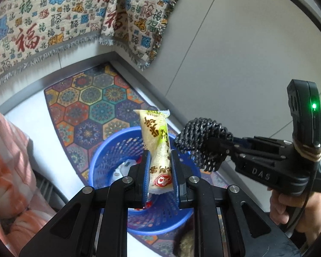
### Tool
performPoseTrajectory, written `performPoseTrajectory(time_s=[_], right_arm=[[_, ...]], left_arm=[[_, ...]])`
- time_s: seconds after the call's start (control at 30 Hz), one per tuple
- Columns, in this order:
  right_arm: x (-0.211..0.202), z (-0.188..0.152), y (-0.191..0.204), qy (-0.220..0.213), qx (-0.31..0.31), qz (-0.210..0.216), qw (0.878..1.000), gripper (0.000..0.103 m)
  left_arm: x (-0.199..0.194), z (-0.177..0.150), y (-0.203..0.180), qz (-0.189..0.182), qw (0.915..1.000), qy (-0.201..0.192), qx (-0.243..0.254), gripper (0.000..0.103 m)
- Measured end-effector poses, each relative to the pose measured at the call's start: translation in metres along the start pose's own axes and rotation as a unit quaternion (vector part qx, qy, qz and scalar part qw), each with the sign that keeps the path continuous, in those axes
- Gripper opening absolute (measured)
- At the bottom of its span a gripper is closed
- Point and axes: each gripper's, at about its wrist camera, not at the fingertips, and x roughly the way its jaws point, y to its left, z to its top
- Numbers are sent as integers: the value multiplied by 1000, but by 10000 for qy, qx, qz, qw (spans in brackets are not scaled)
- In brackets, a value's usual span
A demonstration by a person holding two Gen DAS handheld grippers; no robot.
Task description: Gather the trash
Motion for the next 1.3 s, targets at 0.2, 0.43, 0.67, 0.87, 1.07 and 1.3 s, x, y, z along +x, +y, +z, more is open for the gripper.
performPoseTrajectory(time_s=[0.2, 0.43, 0.67, 0.87, 1.07, 1.3], right_arm=[[7, -1, 3, -71, -94, 30, 9999, 25], [7, -2, 7, -158, -200, 59, 9997, 51], [-6, -1, 9, -317, -178, 32, 9993, 53], [-45, 4, 35, -928, -429, -221, 9945, 53], [-95, -3, 107, -1619, -1129, -73, 9803, 61], [-124, -31, 238, -1611, -2235, 660, 9590, 66]], left_arm=[[7, 3, 2, 34, 10000, -10, -29, 22], [5, 5, 6, 128, 9998, -114, -62, 38], [-22, 7, 10, 159, 9989, -382, -217, 43], [-97, -5, 7, 152, 9966, -792, -180, 54], [-184, -43, 44, 957, 9900, -936, -450, 83], [-249, -117, 166, 2372, 9598, -744, -1306, 89]])
